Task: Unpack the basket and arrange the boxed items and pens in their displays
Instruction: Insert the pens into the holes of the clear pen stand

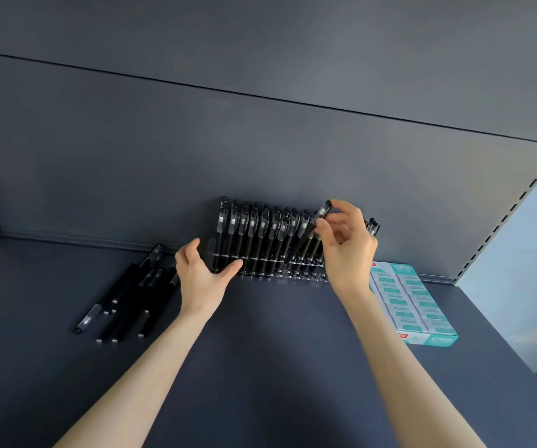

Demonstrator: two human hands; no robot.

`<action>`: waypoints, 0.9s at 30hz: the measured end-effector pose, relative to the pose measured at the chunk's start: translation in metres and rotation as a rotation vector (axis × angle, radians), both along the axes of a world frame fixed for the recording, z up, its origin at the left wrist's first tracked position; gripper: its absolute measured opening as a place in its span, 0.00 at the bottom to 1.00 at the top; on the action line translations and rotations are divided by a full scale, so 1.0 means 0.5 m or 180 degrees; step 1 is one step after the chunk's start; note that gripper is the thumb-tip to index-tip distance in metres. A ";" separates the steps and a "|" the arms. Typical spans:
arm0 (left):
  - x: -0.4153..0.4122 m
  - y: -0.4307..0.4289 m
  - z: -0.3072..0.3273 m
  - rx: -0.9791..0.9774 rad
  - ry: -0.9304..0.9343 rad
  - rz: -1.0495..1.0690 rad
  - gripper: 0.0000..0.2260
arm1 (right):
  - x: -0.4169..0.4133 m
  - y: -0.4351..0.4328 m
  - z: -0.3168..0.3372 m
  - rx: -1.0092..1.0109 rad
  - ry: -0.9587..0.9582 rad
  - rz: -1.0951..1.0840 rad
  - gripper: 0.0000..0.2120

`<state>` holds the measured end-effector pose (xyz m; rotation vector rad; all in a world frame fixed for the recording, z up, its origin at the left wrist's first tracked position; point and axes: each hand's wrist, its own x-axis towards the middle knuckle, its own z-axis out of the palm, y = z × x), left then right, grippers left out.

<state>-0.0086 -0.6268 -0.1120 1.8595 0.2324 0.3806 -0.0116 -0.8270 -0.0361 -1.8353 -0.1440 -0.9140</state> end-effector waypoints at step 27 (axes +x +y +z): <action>0.030 -0.002 -0.030 0.0267 -0.0231 0.0009 0.34 | 0.036 0.023 -0.025 -0.1288 0.0424 -0.0195 0.13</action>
